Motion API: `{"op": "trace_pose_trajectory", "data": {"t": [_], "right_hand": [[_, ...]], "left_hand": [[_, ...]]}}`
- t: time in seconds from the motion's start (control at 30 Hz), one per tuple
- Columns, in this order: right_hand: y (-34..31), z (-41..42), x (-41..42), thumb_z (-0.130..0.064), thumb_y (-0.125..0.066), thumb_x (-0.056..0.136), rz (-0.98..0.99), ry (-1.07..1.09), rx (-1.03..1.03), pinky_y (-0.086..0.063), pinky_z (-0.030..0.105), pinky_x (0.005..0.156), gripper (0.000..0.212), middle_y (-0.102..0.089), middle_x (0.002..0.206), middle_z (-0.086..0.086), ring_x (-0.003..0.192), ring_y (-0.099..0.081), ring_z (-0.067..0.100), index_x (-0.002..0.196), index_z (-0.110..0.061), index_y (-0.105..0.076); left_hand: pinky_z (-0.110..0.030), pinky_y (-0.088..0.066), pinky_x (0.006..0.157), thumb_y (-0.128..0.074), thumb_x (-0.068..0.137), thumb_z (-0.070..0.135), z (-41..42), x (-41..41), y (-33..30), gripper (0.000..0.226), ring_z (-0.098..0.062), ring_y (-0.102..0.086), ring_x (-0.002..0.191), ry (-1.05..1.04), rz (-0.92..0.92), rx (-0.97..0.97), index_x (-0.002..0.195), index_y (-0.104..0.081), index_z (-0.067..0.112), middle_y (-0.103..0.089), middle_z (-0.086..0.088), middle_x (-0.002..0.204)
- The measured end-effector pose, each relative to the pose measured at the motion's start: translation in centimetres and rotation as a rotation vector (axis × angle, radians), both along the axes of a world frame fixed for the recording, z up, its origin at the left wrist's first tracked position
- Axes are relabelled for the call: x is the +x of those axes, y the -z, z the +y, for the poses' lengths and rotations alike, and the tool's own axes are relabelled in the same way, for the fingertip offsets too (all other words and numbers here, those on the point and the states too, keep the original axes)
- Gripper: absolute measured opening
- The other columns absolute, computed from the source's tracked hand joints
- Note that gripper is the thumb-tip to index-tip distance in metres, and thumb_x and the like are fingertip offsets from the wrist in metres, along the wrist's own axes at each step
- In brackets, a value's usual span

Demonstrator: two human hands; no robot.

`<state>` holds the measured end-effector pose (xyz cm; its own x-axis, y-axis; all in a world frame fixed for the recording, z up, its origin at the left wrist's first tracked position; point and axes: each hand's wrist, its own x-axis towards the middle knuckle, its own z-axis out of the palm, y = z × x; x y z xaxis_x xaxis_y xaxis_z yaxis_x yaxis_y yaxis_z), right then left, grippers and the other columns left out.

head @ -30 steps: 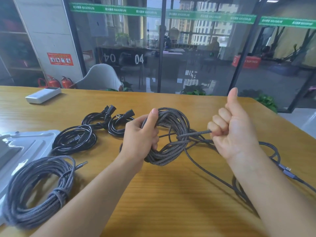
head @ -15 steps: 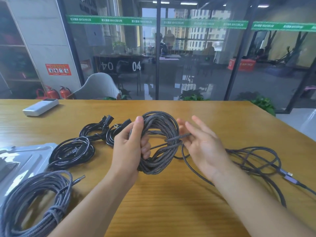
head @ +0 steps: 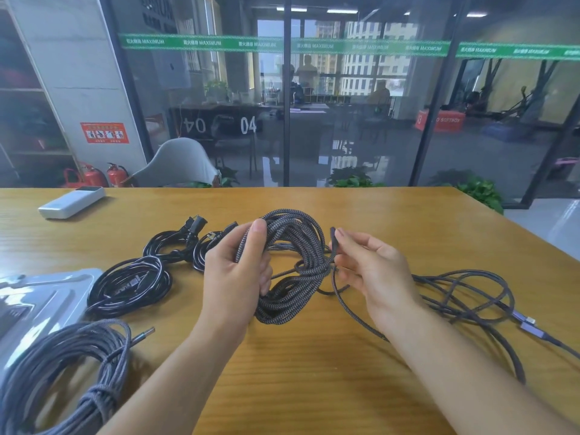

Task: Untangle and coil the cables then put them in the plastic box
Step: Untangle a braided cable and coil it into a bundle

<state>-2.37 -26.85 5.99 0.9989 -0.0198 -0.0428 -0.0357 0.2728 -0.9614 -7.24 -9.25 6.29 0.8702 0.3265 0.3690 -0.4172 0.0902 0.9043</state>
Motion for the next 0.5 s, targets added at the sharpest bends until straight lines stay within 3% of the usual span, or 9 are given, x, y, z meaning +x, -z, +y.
{"op": "trace_pose_trajectory", "data": {"t": [0.1, 0.17, 0.3, 0.43, 0.5], "right_hand": [[-0.24, -0.25, -0.08, -0.027, -0.077, 0.093, -0.123, -0.044, -0.124, -0.063, 0.030, 0.075, 0.020, -0.081, 0.102, 0.002, 0.091, -0.074, 0.019, 0.110, -0.018, -0.080], [-0.37, -0.33, -0.21, -0.028, -0.079, 0.091, -0.200, -0.099, -0.220, -0.060, 0.025, 0.080, 0.026, -0.081, 0.104, -0.003, 0.096, -0.075, 0.010, 0.116, -0.021, -0.078], [-0.06, -0.55, 0.34, -0.009, -0.074, 0.095, -0.321, -0.029, -0.329, -0.058, 0.019, 0.091, 0.028, -0.080, 0.103, -0.010, 0.100, -0.074, 0.004, 0.122, -0.018, -0.076], [0.09, -0.39, 0.61, -0.002, -0.068, 0.098, -0.354, 0.047, -0.226, -0.057, 0.018, 0.090, 0.027, -0.081, 0.101, -0.006, 0.097, -0.075, 0.006, 0.118, -0.018, -0.076], [-0.03, -0.54, 0.69, -0.003, -0.067, 0.099, -0.376, -0.017, -0.197, -0.056, 0.018, 0.089, 0.028, -0.081, 0.100, -0.003, 0.095, -0.075, 0.009, 0.122, -0.017, -0.073]], "left_hand": [[-0.034, -0.029, 0.048, -0.054, 0.107, 0.031, -0.34, -0.19, 0.04, 0.042, -0.040, -0.022, 0.061, 0.006, 0.009, 0.030, 0.066, -0.061, 0.027, -0.023, -0.021, 0.069], [-0.038, -0.027, 0.049, -0.055, 0.107, 0.031, -0.50, -0.23, 0.10, 0.040, -0.038, -0.023, 0.061, 0.010, 0.009, 0.047, 0.068, -0.064, 0.028, -0.023, -0.022, 0.068], [-0.045, -0.022, 0.053, -0.056, 0.106, 0.030, -0.60, -0.23, 0.15, 0.040, -0.040, -0.021, 0.062, 0.030, 0.032, 0.041, 0.067, -0.063, 0.029, -0.022, -0.019, 0.070], [-0.032, -0.026, 0.047, -0.055, 0.106, 0.034, -0.37, 0.13, 0.26, 0.043, -0.024, -0.025, 0.056, 0.040, 0.053, -0.008, 0.065, -0.055, 0.023, -0.024, -0.011, 0.066], [-0.030, -0.027, 0.046, -0.054, 0.106, 0.035, 0.03, 0.23, 0.32, 0.045, -0.021, -0.027, 0.055, 0.055, 0.062, -0.014, 0.066, -0.049, 0.016, -0.026, -0.009, 0.066]]}}
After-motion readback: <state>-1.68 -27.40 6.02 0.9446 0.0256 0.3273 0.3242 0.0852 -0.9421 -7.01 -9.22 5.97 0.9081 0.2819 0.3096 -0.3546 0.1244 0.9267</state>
